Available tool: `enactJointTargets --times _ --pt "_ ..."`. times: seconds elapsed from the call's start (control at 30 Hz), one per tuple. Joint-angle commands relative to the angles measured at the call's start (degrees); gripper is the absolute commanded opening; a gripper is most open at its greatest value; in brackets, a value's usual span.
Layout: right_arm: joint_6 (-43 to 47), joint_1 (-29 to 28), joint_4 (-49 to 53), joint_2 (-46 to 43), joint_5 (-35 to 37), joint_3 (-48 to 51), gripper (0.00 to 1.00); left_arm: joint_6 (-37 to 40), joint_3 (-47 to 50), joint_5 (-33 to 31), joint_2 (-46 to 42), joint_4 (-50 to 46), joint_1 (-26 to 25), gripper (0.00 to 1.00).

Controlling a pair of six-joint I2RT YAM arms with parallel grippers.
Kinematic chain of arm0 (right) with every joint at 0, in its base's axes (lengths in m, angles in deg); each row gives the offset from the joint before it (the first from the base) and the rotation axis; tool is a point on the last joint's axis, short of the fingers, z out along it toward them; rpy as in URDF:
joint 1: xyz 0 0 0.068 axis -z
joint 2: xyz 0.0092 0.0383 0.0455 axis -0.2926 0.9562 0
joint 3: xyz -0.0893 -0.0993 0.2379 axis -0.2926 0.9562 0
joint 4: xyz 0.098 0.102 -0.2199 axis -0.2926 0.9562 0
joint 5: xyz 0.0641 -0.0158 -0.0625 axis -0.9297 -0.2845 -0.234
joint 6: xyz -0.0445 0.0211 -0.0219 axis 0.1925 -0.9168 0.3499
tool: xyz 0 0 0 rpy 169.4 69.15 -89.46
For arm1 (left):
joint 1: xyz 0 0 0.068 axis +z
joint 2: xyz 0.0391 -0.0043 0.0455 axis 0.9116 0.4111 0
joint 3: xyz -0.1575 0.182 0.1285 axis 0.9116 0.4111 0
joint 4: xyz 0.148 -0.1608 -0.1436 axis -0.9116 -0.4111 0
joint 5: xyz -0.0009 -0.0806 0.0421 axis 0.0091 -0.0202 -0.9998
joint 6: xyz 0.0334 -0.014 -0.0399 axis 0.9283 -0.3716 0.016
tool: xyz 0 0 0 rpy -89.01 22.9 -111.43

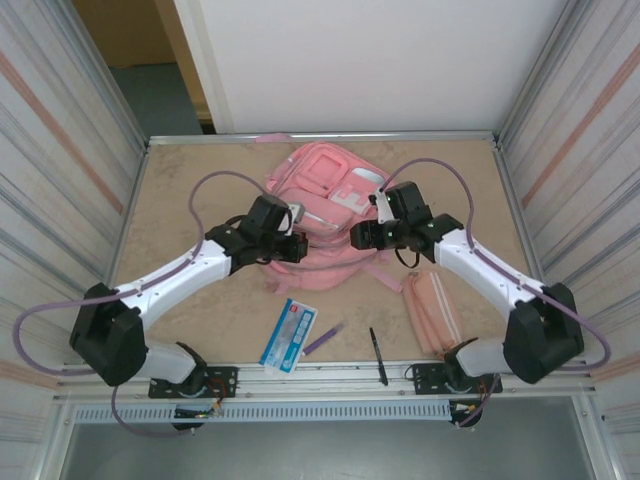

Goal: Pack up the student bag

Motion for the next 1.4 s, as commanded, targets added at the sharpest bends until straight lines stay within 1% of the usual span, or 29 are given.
enactJointTargets --times 0.0,0.1,0.17,0.23,0.27,0.3,0.33,0.4,0.53,0.7,0.73,0.83,0.93,1.0,1.07,1.1,1.13,1.27,1.37 --pt "-8.5 -6.6 -1.9 -2.4 5.1 2.9 0.67 -2.1 -3.8 2.0 2.3 4.8 -2.0 0.00" --pt "-13.1 -11.8 -6.0 -2.5 9.6 4.6 0.68 -3.0 -5.0 2.8 3.9 5.8 -2.6 0.00" --pt "-14.4 -13.8 -7.0 -1.9 12.2 4.9 0.68 -4.0 -4.6 3.5 4.2 7.7 -2.9 0.00" --pt "-13.5 -15.9 -7.3 -1.4 17.0 5.1 0.68 -4.5 -4.6 4.0 4.7 9.0 -3.2 0.00" --pt "-12.3 -17.1 -7.5 -1.1 20.5 5.5 0.69 -4.7 -4.7 4.1 4.9 9.1 -3.3 0.00" --pt "-11.4 -18.0 -7.8 -0.7 23.5 6.1 0.71 -5.0 -5.0 4.4 5.3 9.0 -3.5 0.00" --pt "-11.4 -18.2 -7.7 -0.3 24.9 6.4 0.73 -5.3 -5.3 4.7 5.5 9.0 -3.6 0.00" --pt "-11.2 -18.1 -7.5 0.8 26.3 6.6 0.75 -6.3 -5.4 5.0 5.7 9.0 -4.1 0.00" --pt "-10.3 -18.1 -10.9 2.5 24.6 7.3 0.76 -6.9 -5.7 5.4 6.5 9.7 -5.2 0.00" --pt "-8.8 -17.3 -11.3 6.3 25.9 5.8 0.76 -8.1 -6.6 6.1 7.1 9.9 -6.0 0.00" --pt "-8.2 -17.2 -11.6 6.7 25.6 5.8 0.74 -8.0 -6.8 6.0 7.2 9.8 -6.1 0.00" --pt "-7.2 -16.7 -11.9 7.2 25.6 6.1 0.63 -6.9 -7.6 5.1 7.2 8.3 -6.1 0.00" --pt "-6.3 -15.0 -12.2 6.4 23.9 7.4 0.47 -3.6 -7.4 1.8 6.7 5.8 -5.7 0.00" --pt "-5.8 -13.4 -12.8 5.8 22.3 8.7 0.32 -0.1 -5.8 -0.5 6.6 6.2 -4.7 0.00" --pt "-5.8 -11.2 -12.9 5.4 20.1 9.5 0.11 2.5 -4.8 -1.4 7.3 5.6 -2.8 0.00" --pt "-5.8 -10.2 -12.8 5.2 19.1 9.7 0.04 3.2 -4.6 -1.0 7.5 5.0 -2.0 0.00" --pt "-5.6 -9.3 -12.6 4.6 18.4 10.0 0.00 4.1 -4.3 -0.8 7.5 4.5 -1.1 0.00" --pt "-3.9 -7.3 -11.9 2.5 17.9 10.9 0.00 6.7 -2.3 -2.8 6.5 4.7 1.9 0.00" --pt "-2.9 -5.7 -11.2 1.0 14.4 11.1 0.00 8.6 -0.9 -3.6 6.8 5.5 5.8 0.00"
